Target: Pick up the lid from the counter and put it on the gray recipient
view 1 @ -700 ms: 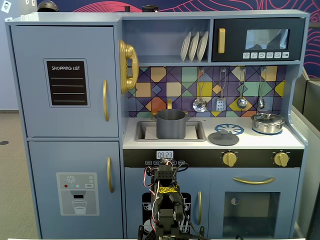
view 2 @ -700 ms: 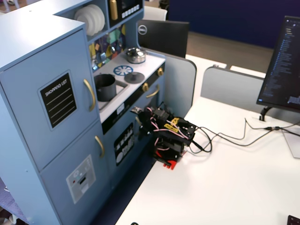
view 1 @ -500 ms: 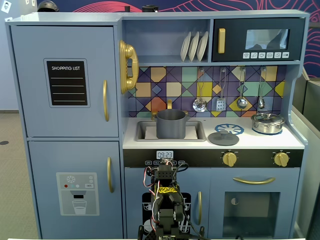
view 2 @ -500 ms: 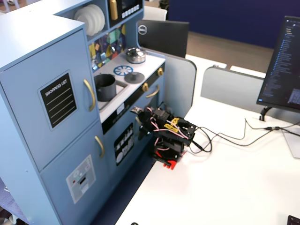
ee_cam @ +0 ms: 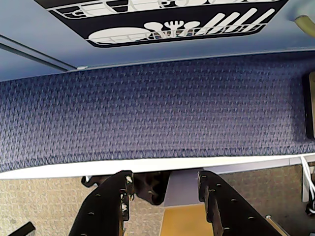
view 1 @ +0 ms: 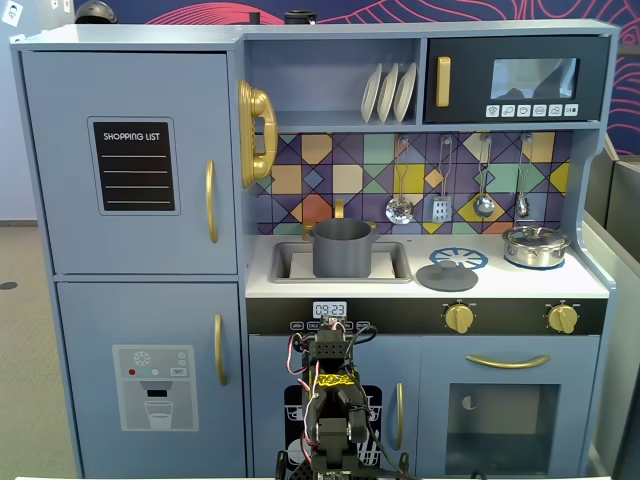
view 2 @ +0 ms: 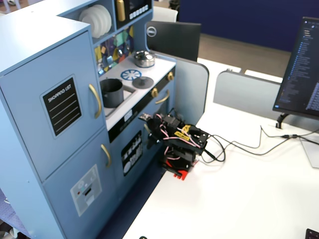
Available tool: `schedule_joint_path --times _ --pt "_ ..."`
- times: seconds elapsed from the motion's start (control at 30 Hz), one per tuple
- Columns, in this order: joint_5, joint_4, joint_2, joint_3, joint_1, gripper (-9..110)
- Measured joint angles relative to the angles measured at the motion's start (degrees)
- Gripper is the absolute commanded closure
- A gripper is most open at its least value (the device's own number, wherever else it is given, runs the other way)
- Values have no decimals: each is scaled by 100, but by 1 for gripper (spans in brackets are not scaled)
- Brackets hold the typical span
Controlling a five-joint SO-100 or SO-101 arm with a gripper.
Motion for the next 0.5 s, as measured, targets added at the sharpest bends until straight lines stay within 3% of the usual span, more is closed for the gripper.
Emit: schedule_joint_path --times 0.4,0.5 --pt "334 -132 0 -35 53 89" --pt "193 -158 -97 -334 290 96"
